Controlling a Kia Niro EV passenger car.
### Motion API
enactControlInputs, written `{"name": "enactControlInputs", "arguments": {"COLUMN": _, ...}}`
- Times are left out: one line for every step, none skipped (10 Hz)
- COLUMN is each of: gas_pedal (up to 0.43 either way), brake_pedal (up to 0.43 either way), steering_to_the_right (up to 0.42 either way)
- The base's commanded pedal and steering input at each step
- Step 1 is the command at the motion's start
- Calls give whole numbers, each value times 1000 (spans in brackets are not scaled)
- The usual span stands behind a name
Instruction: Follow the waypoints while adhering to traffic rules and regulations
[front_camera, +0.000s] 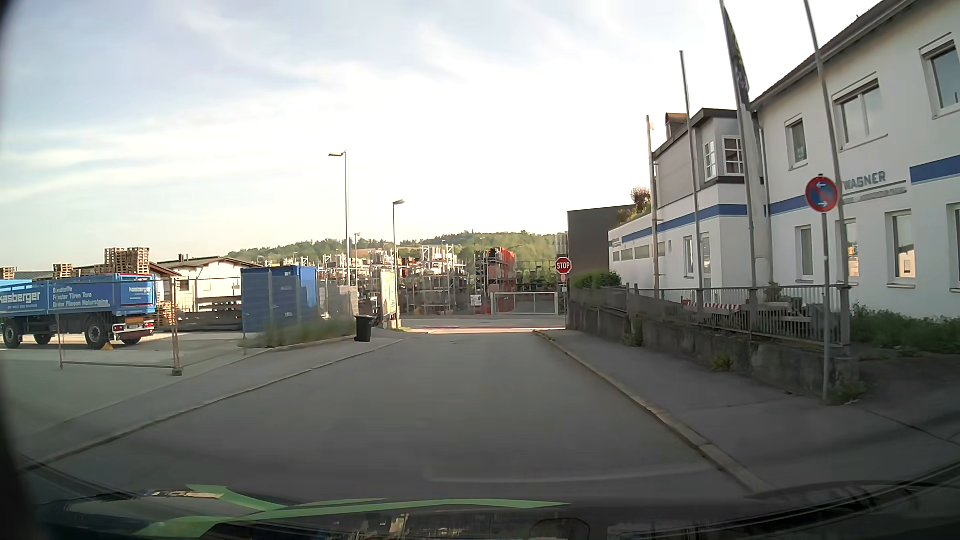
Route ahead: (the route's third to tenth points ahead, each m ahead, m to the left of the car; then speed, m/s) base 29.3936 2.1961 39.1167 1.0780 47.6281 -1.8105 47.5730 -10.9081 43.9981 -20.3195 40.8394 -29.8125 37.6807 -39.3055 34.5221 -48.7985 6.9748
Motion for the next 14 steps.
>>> {"name": "enactControlInputs", "arguments": {"gas_pedal": 0, "brake_pedal": 128, "steering_to_the_right": -31}}
{"name": "enactControlInputs", "arguments": {"gas_pedal": 0, "brake_pedal": 128, "steering_to_the_right": -32}}
{"name": "enactControlInputs", "arguments": {"gas_pedal": 0, "brake_pedal": 134, "steering_to_the_right": -32}}
{"name": "enactControlInputs", "arguments": {"gas_pedal": 0, "brake_pedal": 134, "steering_to_the_right": -31}}
{"name": "enactControlInputs", "arguments": {"gas_pedal": 0, "brake_pedal": 140, "steering_to_the_right": -31}}
{"name": "enactControlInputs", "arguments": {"gas_pedal": 0, "brake_pedal": 134, "steering_to_the_right": -29}}
{"name": "enactControlInputs", "arguments": {"gas_pedal": 0, "brake_pedal": 140, "steering_to_the_right": -25}}
{"name": "enactControlInputs", "arguments": {"gas_pedal": 0, "brake_pedal": 140, "steering_to_the_right": -16}}
{"name": "enactControlInputs", "arguments": {"gas_pedal": 0, "brake_pedal": 146, "steering_to_the_right": -9}}
{"name": "enactControlInputs", "arguments": {"gas_pedal": 0, "brake_pedal": 146, "steering_to_the_right": -5}}
{"name": "enactControlInputs", "arguments": {"gas_pedal": 0, "brake_pedal": 146, "steering_to_the_right": -2}}
{"name": "enactControlInputs", "arguments": {"gas_pedal": 0, "brake_pedal": 146, "steering_to_the_right": -1}}
{"name": "enactControlInputs", "arguments": {"gas_pedal": 0, "brake_pedal": 152, "steering_to_the_right": 0}}
{"name": "enactControlInputs", "arguments": {"gas_pedal": 0, "brake_pedal": 152, "steering_to_the_right": 1}}
